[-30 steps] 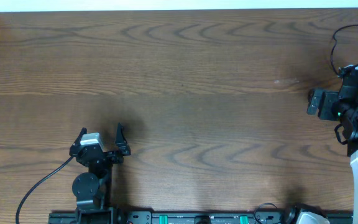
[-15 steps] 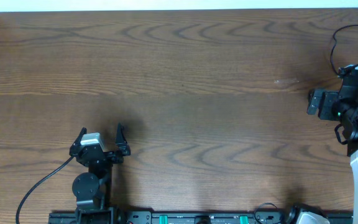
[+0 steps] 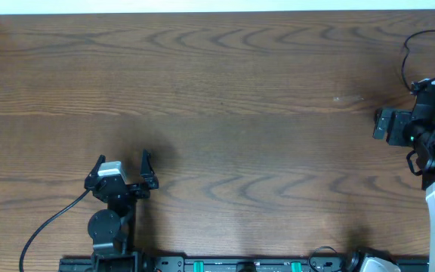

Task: Untangle cables

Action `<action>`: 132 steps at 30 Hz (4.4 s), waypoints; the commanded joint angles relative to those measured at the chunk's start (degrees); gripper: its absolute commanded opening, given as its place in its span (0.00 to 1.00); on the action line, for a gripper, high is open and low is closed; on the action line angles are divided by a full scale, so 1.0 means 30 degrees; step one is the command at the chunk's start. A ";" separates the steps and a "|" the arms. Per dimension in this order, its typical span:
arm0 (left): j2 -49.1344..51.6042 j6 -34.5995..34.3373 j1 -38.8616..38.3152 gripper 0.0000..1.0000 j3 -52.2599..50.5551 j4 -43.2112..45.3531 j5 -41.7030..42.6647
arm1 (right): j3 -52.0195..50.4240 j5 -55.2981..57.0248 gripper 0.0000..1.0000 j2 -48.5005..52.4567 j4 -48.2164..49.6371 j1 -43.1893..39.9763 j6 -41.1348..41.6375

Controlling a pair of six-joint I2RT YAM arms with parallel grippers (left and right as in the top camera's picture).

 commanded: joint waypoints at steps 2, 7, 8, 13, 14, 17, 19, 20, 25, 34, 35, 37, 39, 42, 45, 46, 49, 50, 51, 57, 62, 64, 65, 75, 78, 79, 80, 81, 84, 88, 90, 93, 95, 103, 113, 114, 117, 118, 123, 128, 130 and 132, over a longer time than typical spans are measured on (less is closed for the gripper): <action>-0.0124 0.0160 -0.0095 0.98 -0.0284 -0.0758 -0.0022 | -0.0022 -0.0044 0.99 -0.0015 -0.0007 0.0138 -0.0066; -0.0124 0.0160 -0.0095 0.98 -0.0284 -0.0758 -0.0022 | -0.0022 -0.0044 0.99 -0.0087 -0.0015 0.0138 -0.0066; -0.0124 0.0160 -0.0095 0.98 -0.0284 -0.0758 -0.0022 | -0.0022 -0.0044 0.99 -0.0175 -0.0022 0.0138 -0.0066; -0.0124 0.0160 -0.0095 0.98 -0.0284 -0.0758 -0.0022 | -0.0364 -0.0372 0.99 -0.1654 -0.0495 0.0153 0.0000; -0.0124 0.0160 -0.0095 0.98 -0.0284 -0.0758 -0.0022 | -0.0554 -0.0474 0.99 -0.1996 -0.0495 0.0153 0.0124; -0.0124 0.0160 -0.0095 0.98 -0.0284 -0.0758 -0.0022 | -0.1872 -0.0495 0.99 -0.3774 0.0058 0.0153 0.1311; -0.0124 0.0160 -0.0095 0.98 -0.0284 -0.0758 -0.0022 | -0.3249 -0.0495 0.99 -0.5173 0.1115 0.0153 0.2448; -0.0124 0.0168 -0.0095 0.98 -0.0284 -0.0758 -0.0022 | -0.4248 -0.0495 0.99 -0.6135 0.1996 0.0153 0.3242; -0.0124 0.0160 -0.0095 0.98 -0.0284 -0.0758 -0.0022 | -0.9129 -0.0874 0.99 -1.0076 0.6834 0.0153 0.6543; -0.0124 0.0160 -0.0095 0.98 -0.0284 -0.0758 -0.0022 | -1.6436 -0.2973 0.99 -1.5380 1.3843 0.0670 0.6601; -0.0124 0.0160 -0.0095 0.98 -0.0284 -0.0758 -0.0022 | -1.7070 -0.2943 0.99 -1.6014 1.4069 0.0845 0.6601; -0.0124 0.0160 -0.0095 0.98 -0.0284 -0.0758 -0.0022 | -1.8207 -0.2834 0.99 -1.7267 1.4236 0.1158 0.6601; -0.0124 0.0160 -0.0095 0.98 -0.0284 -0.0758 -0.0022 | -1.8331 -0.2317 0.99 -1.8578 1.2378 0.1530 0.6601; -0.0124 0.0160 -0.0095 0.98 -0.0284 -0.0758 -0.0022 | -1.8345 -0.1719 0.99 -1.9955 1.1125 0.1974 0.6528; -0.0124 0.0160 -0.0095 0.98 -0.0284 -0.0758 -0.0022 | -1.8338 -0.1158 0.99 -2.1048 1.0819 0.2441 0.6266; -0.0124 0.0160 -0.0095 0.98 -0.0284 -0.0758 -0.0022 | -1.8338 -0.1107 0.99 -2.1362 1.0805 0.2623 0.6003; -0.0124 0.0160 -0.0095 0.98 -0.0284 -0.0758 -0.0022 | -1.8338 -0.0765 0.99 -2.1923 1.0761 0.3461 0.4699; -0.0124 0.0160 -0.0095 0.98 -0.0284 -0.0758 -0.0022 | -1.8338 -0.0495 0.99 -2.1923 1.0746 0.3592 0.4707; -0.0124 0.0160 -0.0095 0.98 -0.0284 -0.0758 -0.0022 | -1.8338 -0.0284 0.99 -2.1923 1.0703 0.3730 0.4692; -0.0124 0.0160 -0.0095 0.98 -0.0284 -0.0758 -0.0022 | -1.8338 -0.0109 0.99 -2.1923 1.0666 0.4051 0.2601; -0.0124 0.0160 -0.0095 0.98 -0.0284 -0.0758 -0.0022 | -1.8338 -0.0029 0.99 -2.1923 1.0637 0.4240 0.1778; -0.0124 0.0160 -0.0095 0.98 -0.0284 -0.0758 -0.0022 | -1.8338 -0.0036 0.99 -2.1923 1.0644 0.4240 0.1778; -0.0124 0.0168 -0.0095 0.98 -0.0284 -0.0758 -0.0022 | -1.8338 -0.0066 0.99 -2.1923 1.0666 0.4240 0.1792; -0.0124 0.0160 -0.0095 0.98 -0.0284 -0.0758 -0.0022 | -1.8338 -0.0131 0.99 -2.1923 1.0710 0.4240 0.1792; -0.0124 0.0160 -0.0095 0.98 -0.0284 -0.0758 -0.0022 | -1.8338 -0.0124 0.99 -2.1923 1.0710 0.4240 0.1792; -0.0124 0.0160 -0.0095 0.98 -0.0284 -0.0758 -0.0022 | -1.8338 -0.0124 0.99 -2.1923 1.0710 0.4240 0.1792; -0.0124 0.0160 -0.0095 0.98 -0.0284 -0.0758 -0.0022 | -1.8338 -0.0131 0.99 -2.1923 1.0710 0.4240 0.1785; -0.0124 0.0160 -0.0095 0.98 -0.0284 -0.0758 -0.0022 | -1.8338 -0.0124 0.99 -2.1915 1.0710 0.4240 0.1792; -0.0124 0.0160 -0.0095 0.98 -0.0284 -0.0758 -0.0022 | -1.8338 -0.0124 0.99 -2.1923 1.0710 0.4240 0.1792; -0.0124 0.0168 -0.0306 0.98 -0.0284 -0.0743 -0.0051 | -1.8338 -0.0138 0.99 -2.1923 1.0710 0.4736 0.1792; -0.0117 0.0168 -0.0867 0.98 -0.0284 -0.0729 -0.0022 | -1.8338 -0.0138 0.99 -2.1923 1.0710 0.5093 0.1792; -0.0117 0.0160 -0.1450 0.98 -0.0284 -0.0729 -0.0022 | -1.8338 -0.0124 0.99 -2.1915 1.0710 0.5151 0.1792; -0.0117 0.0160 -0.1464 0.98 -0.0284 -0.0729 -0.0029 | -1.8338 -0.0131 0.99 -2.1915 1.0710 0.5151 0.1792; -0.0117 0.0160 -0.1464 0.98 -0.0284 -0.0729 -0.0029 | -1.8338 -0.0131 0.99 -2.1915 1.0710 0.5151 0.1792; -0.0117 0.0168 -0.1464 0.98 -0.0284 -0.0729 -0.0022 | -1.8338 -0.0131 0.99 -2.1915 1.0710 0.5151 0.1792; -0.0117 0.0168 -0.1464 0.98 -0.0284 -0.0729 -0.0022 | -1.8338 -0.0131 0.99 -2.1923 1.0710 0.5151 0.1792; -0.0117 0.0168 -0.1464 0.98 -0.0284 -0.0729 -0.0022 | -1.8338 -0.0131 0.99 -2.1915 1.0710 0.5151 0.1792; -0.0124 0.0160 -0.1464 0.98 -0.0284 -0.0729 -0.0022 | -1.8338 -0.0131 0.99 -2.1915 1.0710 0.5151 0.1792; -0.0124 0.0168 -0.1464 0.98 -0.0284 -0.0729 -0.0022 | -1.8338 -0.0131 0.99 -2.1923 1.0710 0.5151 0.1792; -0.0117 0.0160 -0.1464 0.98 -0.0284 -0.0729 -0.0029 | -1.8338 -0.0131 0.99 -2.1915 1.0710 0.5151 0.1792; -0.0117 0.0168 -0.1464 0.98 -0.0284 -0.0729 -0.0022 | -1.8338 -0.0131 0.99 -2.1915 1.0710 0.5151 0.1792; -0.0117 0.0160 -0.1464 0.98 -0.0284 -0.0729 -0.0029 | -1.8338 -0.0131 0.99 -2.1915 1.0710 0.5151 0.1792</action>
